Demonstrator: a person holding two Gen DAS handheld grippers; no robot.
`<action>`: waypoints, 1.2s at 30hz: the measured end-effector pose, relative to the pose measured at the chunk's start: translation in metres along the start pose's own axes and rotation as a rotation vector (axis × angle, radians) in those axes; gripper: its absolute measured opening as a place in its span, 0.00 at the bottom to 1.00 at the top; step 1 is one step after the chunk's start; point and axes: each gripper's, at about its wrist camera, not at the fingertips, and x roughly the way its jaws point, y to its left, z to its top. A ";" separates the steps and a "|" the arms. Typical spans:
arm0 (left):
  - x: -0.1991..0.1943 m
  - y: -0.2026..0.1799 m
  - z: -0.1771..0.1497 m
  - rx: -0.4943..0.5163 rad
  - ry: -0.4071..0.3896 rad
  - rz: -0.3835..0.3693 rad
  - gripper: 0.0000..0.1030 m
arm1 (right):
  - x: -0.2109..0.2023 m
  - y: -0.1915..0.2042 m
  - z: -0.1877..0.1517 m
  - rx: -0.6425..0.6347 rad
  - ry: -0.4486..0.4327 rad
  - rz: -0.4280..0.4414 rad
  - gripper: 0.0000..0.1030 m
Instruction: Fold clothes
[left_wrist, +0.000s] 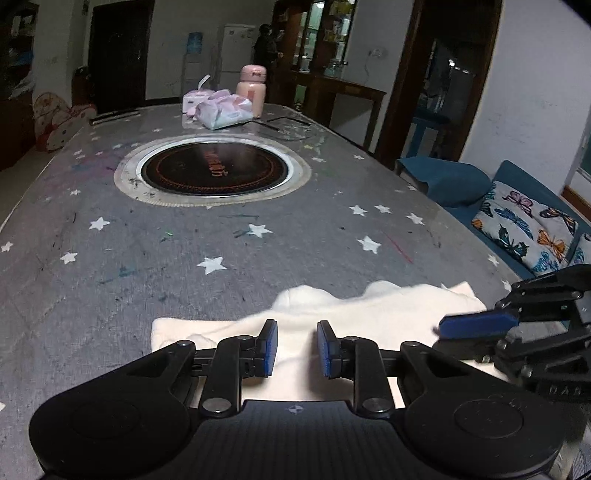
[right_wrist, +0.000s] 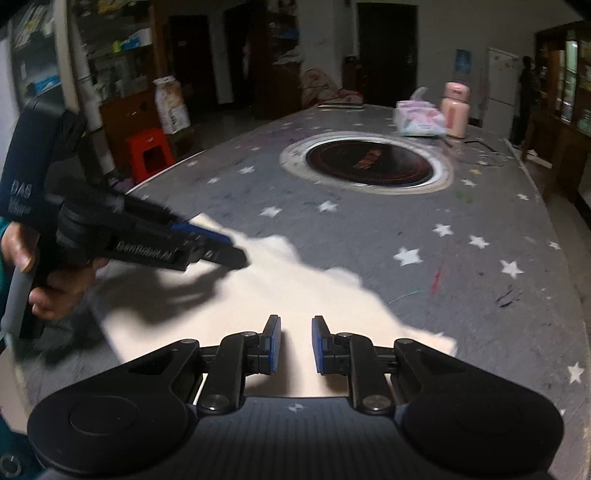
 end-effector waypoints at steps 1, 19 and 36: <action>0.002 0.001 0.000 -0.008 0.000 0.000 0.25 | 0.003 -0.004 0.002 0.015 -0.006 -0.012 0.16; -0.020 -0.002 -0.001 0.027 -0.053 0.017 0.36 | 0.009 -0.021 0.007 0.079 -0.017 -0.063 0.18; -0.064 0.033 -0.053 -0.113 -0.006 0.151 0.40 | -0.014 0.055 -0.027 -0.153 -0.007 0.030 0.26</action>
